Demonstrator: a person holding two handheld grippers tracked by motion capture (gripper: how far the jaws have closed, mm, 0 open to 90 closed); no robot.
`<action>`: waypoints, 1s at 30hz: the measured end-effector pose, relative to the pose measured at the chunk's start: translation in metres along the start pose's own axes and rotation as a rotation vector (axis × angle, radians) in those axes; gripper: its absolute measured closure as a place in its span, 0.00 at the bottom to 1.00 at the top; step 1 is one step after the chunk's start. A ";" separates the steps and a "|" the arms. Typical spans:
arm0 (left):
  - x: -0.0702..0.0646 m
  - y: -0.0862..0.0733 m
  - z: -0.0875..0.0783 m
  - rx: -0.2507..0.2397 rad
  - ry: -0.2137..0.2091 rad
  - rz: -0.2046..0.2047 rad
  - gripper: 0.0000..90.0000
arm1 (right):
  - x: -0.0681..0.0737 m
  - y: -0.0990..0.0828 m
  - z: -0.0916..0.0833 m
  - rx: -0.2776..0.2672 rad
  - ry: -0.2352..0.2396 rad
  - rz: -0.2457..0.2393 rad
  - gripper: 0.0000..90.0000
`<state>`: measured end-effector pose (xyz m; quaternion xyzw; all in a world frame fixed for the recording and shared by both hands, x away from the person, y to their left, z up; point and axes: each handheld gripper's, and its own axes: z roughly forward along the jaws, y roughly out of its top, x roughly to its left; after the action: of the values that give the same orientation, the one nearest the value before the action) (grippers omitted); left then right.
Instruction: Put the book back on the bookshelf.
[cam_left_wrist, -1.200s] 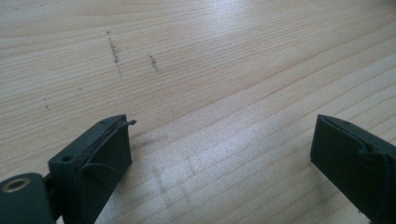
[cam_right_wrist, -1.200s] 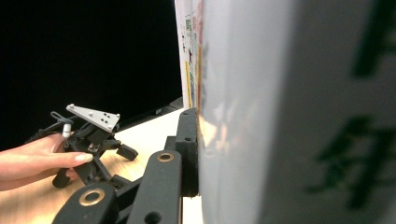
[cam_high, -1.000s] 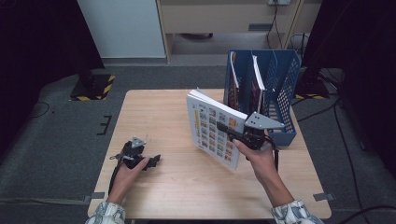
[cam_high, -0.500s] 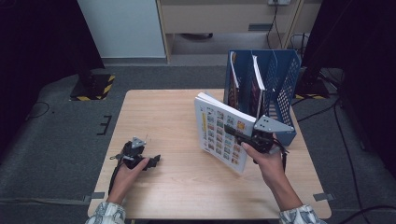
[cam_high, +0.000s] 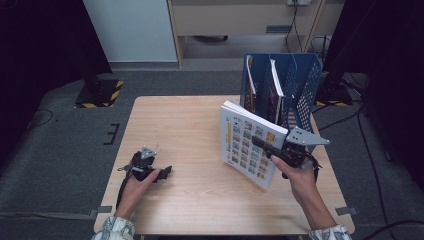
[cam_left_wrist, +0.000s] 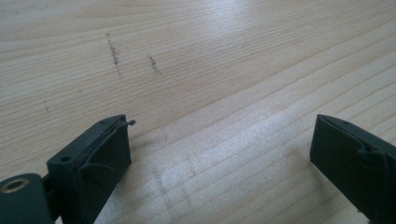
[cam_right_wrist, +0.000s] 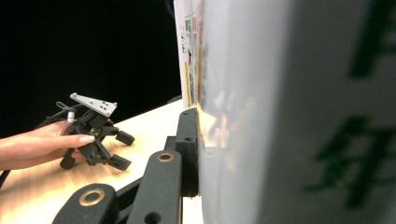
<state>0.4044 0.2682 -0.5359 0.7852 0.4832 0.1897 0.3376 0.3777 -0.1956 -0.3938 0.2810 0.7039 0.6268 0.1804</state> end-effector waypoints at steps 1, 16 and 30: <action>0.000 0.000 0.000 0.000 0.001 0.001 0.05 | -0.001 0.000 -0.002 -0.001 -0.002 -0.002 0.82; 0.000 0.000 0.000 -0.002 0.004 0.003 0.05 | -0.009 -0.008 -0.032 -0.002 -0.030 0.011 0.82; 0.000 0.000 0.001 -0.002 0.006 0.005 0.05 | -0.018 -0.017 -0.055 -0.007 -0.075 0.031 0.82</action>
<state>0.4044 0.2677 -0.5365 0.7855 0.4821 0.1931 0.3365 0.3556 -0.2504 -0.4038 0.3144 0.6901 0.6211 0.1979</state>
